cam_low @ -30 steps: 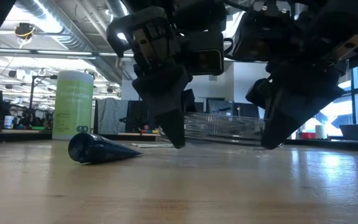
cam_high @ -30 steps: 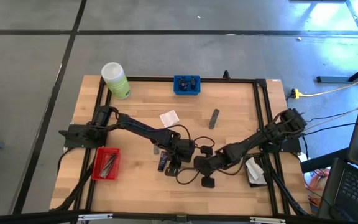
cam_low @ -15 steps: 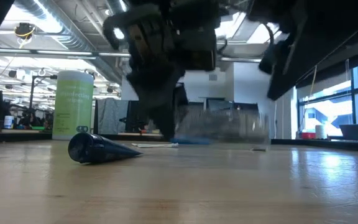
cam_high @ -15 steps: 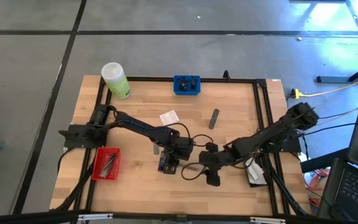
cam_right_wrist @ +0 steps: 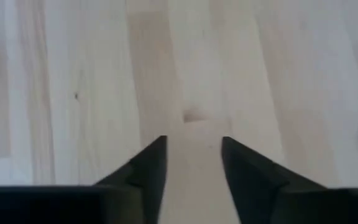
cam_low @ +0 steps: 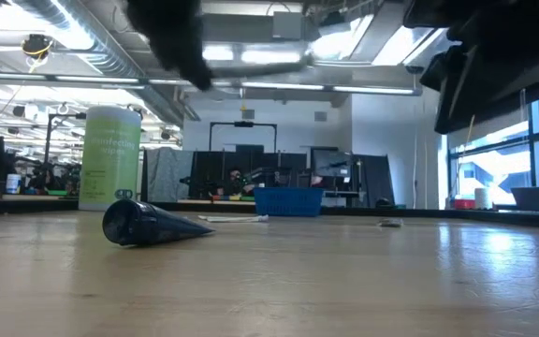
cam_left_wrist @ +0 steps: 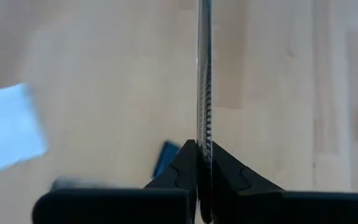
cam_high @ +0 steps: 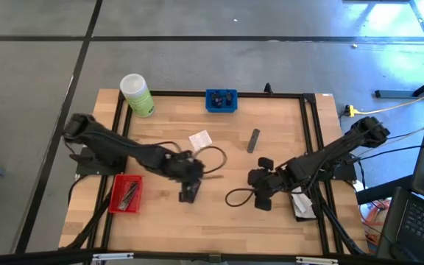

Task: Pick & Place Travel size toiletries
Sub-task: Put the black hair comb into the red basket

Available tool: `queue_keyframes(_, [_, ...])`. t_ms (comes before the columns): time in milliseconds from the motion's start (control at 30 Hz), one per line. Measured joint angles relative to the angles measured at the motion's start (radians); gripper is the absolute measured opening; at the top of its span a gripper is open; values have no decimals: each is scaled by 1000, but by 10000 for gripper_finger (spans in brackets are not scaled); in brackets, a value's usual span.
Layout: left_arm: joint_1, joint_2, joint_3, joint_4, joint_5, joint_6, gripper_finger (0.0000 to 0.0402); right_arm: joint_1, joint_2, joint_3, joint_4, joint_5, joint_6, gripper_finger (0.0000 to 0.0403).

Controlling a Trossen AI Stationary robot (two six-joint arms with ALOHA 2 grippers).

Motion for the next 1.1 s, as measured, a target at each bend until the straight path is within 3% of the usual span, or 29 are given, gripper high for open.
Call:
queue_keyframes(267, [-164,-245,-210,-43,-292,-384,9,-55,-18,0,-18,1,-99,10])
queue_keyframes(633, [-448,-362,-275,-321,-511,-983,9,-192,-122,0,-99,27,-178,7])
queue_keyframes(867, [-625,-351,-275,-528,-524,-1396,10,-272,-236,0,-131,27,-241,3])
queue_keyframes(1100, [-791,-293,-275,-619,-356,-1760,10,-327,-335,0,-158,27,-285,2])
